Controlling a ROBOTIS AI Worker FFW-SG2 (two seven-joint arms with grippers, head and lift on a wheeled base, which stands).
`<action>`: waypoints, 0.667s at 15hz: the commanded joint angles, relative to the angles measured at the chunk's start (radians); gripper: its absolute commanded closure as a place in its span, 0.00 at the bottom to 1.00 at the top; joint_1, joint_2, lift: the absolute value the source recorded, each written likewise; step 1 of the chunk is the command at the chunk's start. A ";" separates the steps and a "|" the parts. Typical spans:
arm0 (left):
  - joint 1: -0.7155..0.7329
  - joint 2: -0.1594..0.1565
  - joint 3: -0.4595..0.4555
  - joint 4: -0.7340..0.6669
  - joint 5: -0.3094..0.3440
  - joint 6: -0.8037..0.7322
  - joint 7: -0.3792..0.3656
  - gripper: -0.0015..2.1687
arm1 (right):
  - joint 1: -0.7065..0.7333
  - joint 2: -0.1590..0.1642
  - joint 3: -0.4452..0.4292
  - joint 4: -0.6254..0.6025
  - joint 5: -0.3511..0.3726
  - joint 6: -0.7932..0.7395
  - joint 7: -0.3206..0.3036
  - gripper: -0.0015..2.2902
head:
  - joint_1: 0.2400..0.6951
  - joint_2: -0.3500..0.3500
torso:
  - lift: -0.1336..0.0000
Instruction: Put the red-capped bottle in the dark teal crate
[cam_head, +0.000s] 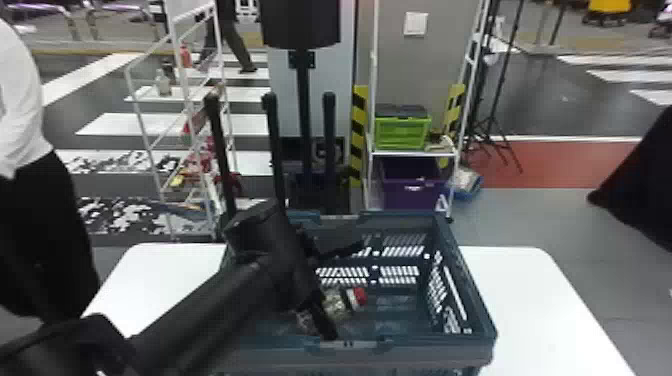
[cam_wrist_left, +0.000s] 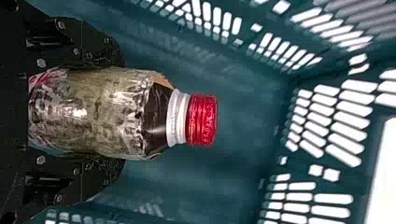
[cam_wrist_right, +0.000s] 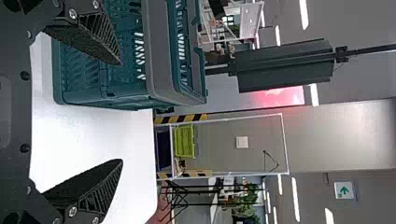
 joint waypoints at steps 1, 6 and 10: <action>0.000 -0.005 -0.032 0.013 -0.019 -0.002 -0.002 0.91 | 0.002 0.003 0.002 0.001 0.000 -0.007 0.000 0.06 | 0.57 0.50 | 1.00; 0.007 -0.012 -0.072 0.004 -0.041 0.004 0.070 0.18 | 0.004 0.004 0.002 -0.002 0.000 -0.007 -0.002 0.06 | 0.57 0.50 | 1.00; 0.023 0.024 -0.032 -0.136 -0.045 0.075 0.092 0.01 | 0.004 0.006 -0.002 -0.002 0.000 -0.007 -0.005 0.06 | 0.57 0.50 | 1.00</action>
